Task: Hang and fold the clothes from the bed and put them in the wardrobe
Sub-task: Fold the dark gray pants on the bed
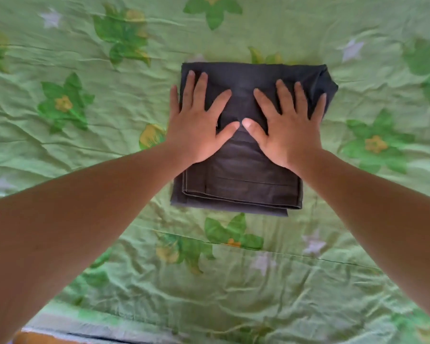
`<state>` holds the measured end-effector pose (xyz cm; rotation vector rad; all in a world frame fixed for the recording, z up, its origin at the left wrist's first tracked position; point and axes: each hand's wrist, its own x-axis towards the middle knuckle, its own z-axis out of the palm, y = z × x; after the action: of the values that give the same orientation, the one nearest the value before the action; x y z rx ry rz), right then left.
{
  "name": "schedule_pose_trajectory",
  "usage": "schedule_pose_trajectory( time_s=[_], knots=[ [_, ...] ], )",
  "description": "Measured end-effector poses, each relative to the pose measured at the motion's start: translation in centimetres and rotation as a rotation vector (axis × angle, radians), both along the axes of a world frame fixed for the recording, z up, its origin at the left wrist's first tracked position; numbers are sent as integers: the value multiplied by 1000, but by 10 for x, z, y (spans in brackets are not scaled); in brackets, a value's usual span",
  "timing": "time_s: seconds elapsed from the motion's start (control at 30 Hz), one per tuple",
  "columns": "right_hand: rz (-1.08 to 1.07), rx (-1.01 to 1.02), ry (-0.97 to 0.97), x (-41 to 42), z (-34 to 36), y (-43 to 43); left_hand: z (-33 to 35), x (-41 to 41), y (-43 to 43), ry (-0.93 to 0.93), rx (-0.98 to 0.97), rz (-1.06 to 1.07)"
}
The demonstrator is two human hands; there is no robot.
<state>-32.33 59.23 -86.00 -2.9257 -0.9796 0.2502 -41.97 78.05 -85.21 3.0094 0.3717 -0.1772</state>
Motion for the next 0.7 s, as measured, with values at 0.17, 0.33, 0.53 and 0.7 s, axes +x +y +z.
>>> schedule_pose_trajectory(
  time_s=[0.17, 0.33, 0.53, 0.7],
  knots=[
    [-35, -22, 47, 38, 3, 6, 5, 29, 21, 73, -49, -44],
    [-115, 35, 10, -2, 2, -8, 0, -4, 1, -74, -70, 54],
    [-207, 101, 129, -87, 13, -42, 2, -87, -36, -119, -275, 226],
    [-746, 664, 580, -56, 33, -43, 22, -71, -23, -273, -781, 588]
  ],
)
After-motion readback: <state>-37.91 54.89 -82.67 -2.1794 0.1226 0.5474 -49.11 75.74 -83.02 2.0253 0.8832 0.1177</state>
